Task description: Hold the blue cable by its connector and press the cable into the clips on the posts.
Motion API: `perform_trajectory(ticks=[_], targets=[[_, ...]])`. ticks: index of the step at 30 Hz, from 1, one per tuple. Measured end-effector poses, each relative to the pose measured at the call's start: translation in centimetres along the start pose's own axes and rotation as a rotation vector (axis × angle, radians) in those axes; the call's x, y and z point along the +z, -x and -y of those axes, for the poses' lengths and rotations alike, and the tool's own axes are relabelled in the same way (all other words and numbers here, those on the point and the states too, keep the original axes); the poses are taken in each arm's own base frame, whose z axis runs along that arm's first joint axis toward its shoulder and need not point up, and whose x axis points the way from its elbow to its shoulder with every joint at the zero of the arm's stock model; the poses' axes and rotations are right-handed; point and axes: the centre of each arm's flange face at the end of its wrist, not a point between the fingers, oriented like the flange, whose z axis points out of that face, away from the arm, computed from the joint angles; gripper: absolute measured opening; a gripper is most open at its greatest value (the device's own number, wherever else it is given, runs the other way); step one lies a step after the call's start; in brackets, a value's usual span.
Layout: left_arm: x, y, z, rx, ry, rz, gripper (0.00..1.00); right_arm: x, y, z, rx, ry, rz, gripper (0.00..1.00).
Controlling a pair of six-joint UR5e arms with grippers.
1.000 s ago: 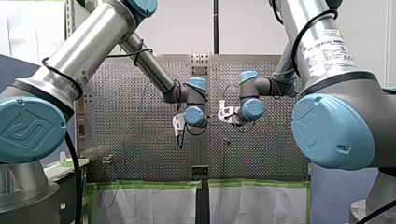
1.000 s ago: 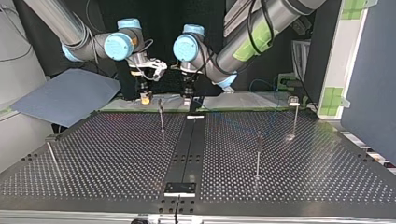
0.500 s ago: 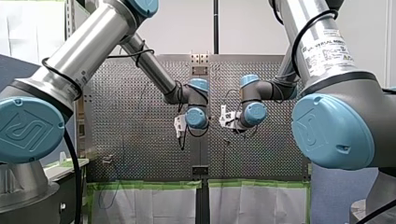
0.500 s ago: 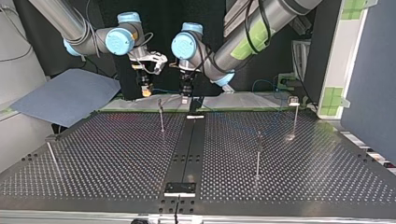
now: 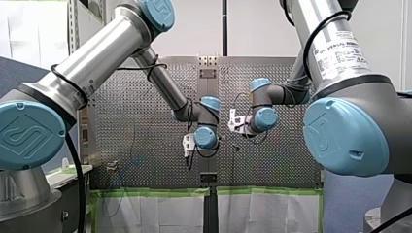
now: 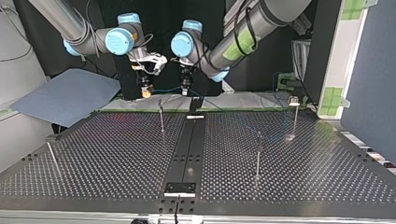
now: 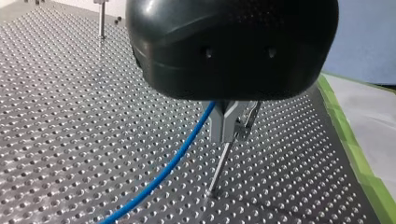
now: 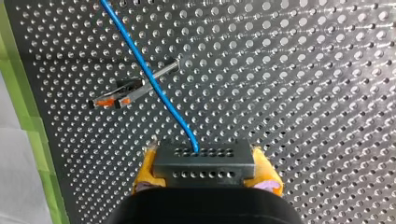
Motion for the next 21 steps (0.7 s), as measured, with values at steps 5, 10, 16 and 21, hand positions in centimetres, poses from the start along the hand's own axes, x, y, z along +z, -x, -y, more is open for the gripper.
perform_trajectory(ticks=[5,10,16,21], targets=[[-0.2,-0.5,0.8,-0.020,-0.019,0.017,0.00,-0.2,0.7,-0.6,0.017,0.003,-0.003,0.00],[-0.3,-2.2,1.1,-0.018,-0.031,0.004,0.00,0.3,1.5,-1.2,0.032,-0.004,-0.019,0.00],[0.5,-3.7,2.1,-0.037,-0.046,0.002,0.00,0.8,2.4,-2.2,0.025,0.007,-0.013,0.00],[1.0,-3.5,3.2,-0.066,-0.063,0.017,0.00,1.5,4.5,-3.6,0.020,0.025,0.023,0.00]])
